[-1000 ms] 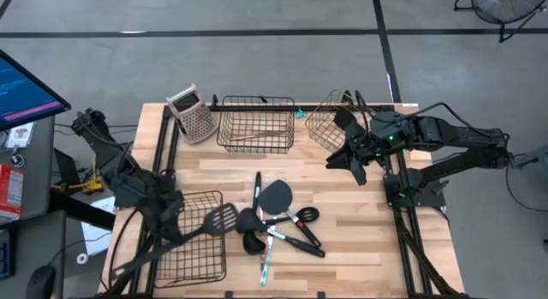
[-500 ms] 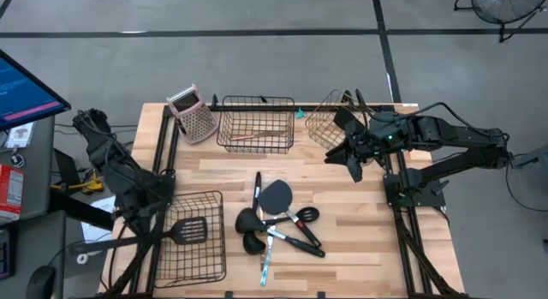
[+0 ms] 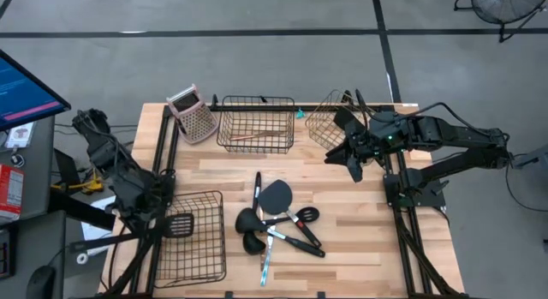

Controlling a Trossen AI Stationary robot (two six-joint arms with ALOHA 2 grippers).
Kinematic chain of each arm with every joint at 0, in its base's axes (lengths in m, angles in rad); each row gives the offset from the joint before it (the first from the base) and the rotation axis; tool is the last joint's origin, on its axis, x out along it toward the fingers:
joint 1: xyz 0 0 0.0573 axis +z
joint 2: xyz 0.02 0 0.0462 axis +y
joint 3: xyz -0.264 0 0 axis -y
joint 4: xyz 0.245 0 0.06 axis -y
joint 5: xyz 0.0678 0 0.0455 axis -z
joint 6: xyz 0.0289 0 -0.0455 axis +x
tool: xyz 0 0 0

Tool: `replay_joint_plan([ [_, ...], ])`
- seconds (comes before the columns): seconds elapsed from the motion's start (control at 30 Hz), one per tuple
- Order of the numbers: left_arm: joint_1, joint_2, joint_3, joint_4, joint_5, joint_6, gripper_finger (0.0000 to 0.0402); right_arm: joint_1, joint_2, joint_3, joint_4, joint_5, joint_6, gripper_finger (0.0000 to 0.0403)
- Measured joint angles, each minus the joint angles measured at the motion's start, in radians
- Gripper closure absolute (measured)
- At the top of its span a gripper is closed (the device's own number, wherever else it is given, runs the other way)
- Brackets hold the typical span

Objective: Pick & Place Kitchen Items
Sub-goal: Put the black spatula into the bottom black wire basket

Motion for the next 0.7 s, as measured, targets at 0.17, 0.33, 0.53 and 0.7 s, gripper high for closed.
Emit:
replay_joint_plan([
  [0.17,0.001,0.080,0.000,0.018,0.234,0.044,0.0401,0.000,0.000,0.000,0.000,0.001,0.000,0.0285],
  [0.33,0.036,0.140,0.000,0.027,0.298,0.116,0.0401,0.000,0.008,0.000,0.000,0.007,0.000,0.0285],
  [0.53,0.149,0.176,0.000,0.073,0.300,0.214,0.0401,0.000,0.030,0.000,0.000,0.007,0.000,0.0285],
  [0.7,0.228,0.207,0.000,0.079,0.298,0.296,0.0401,0.001,0.056,0.000,-0.003,0.004,0.000,0.0285],
])
